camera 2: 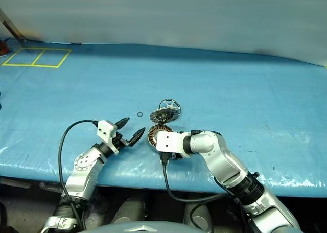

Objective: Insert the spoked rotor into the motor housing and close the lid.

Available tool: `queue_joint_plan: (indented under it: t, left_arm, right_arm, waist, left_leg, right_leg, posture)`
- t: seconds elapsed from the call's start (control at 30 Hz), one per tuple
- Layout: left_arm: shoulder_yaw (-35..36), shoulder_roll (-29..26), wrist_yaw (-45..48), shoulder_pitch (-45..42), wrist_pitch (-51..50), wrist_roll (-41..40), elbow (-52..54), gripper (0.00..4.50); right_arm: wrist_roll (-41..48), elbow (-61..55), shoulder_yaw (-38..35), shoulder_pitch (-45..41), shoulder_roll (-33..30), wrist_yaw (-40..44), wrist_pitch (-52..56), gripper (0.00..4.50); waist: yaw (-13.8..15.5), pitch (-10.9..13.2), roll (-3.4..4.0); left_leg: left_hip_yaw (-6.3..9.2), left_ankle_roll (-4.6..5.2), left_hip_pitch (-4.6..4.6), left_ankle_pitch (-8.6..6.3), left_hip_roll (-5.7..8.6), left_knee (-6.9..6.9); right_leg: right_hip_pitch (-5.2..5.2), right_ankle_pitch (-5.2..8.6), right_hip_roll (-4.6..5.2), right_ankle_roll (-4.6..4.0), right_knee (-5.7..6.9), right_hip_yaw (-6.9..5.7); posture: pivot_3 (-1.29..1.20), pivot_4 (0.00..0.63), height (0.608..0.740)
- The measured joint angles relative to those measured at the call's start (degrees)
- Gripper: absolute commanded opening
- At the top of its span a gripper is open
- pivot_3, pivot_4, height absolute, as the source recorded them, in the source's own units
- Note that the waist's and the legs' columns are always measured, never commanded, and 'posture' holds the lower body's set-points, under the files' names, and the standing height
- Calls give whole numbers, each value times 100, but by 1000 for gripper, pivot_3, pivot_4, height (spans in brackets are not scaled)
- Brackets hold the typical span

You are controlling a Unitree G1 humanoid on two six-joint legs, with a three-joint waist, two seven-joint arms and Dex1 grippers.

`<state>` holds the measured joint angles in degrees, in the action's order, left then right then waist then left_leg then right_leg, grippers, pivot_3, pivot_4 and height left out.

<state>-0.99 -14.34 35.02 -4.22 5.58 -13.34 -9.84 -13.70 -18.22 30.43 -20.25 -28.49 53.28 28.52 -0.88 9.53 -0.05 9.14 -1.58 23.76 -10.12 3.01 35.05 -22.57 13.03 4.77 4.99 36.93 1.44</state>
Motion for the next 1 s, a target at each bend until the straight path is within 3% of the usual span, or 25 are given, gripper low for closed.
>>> queue_joint_plan:
  t: [0.1, 0.33, 0.53, 0.67, 0.83, 1.0]
  left_arm:
    - [0, 7, -15, -4, 1, 14, 0, 4500]
    - [6, 15, -56, -16, 10, 106, 0, 4500]
    - [-25, -22, 56, -50, 18, 135, -12, 4500]
    - [-45, -105, 212, -159, 21, 154, -167, 4500]
    - [20, -227, 111, -474, 129, 371, -673, 4500]
    - [33, -305, 141, -923, 238, 449, -1312, 4500]
  right_arm:
    - [-49, -1, 38, -25, 34, -94, 139, 2199]
    - [106, -23, -141, 46, 200, -272, 398, 4448]
    - [1409, -873, -1483, 258, 593, -352, 826, 4479]
    - [2078, -1179, -2233, 603, 429, -344, 944, 4479]
    - [2104, -803, -2977, 1316, -118, -668, 881, 4479]
    - [2234, -345, -3522, 1797, -174, -954, 823, 4479]
  waist:
    - [1, 0, 0]
    - [12, 0, 0]
    - [13, 0, 0]
    - [33, 0, -1]
    - [17, 1, -1]
    - [-2, 1, -1]
  left_leg:
    - [0, 0, -1, 0, 0, 0]
    - [2, 0, 3, 0, 0, -4]
    - [3, 1, 8, 0, 0, -6]
    - [11, 1, 8, 0, 2, -4]
    - [2, 1, 8, 0, 4, -3]
    - [1, 1, 7, 0, 3, -6]
  right_leg:
    - [0, 0, 0, 0, 0, 0]
    - [-1, -2, 0, 3, 0, -1]
    - [-4, -9, 0, 16, -1, -3]
    - [1, 1, 1, -1, -3, -11]
    - [-2, 3, 6, -5, -1, -8]
    - [-2, -8, 5, 14, 1, -9]
  posture:
    - [0, 150, 740]
    - [0, 150, 740]
    - [0, 150, 740]
    - [0, 150, 740]
    - [0, 150, 740]
    - [0, 150, 740]
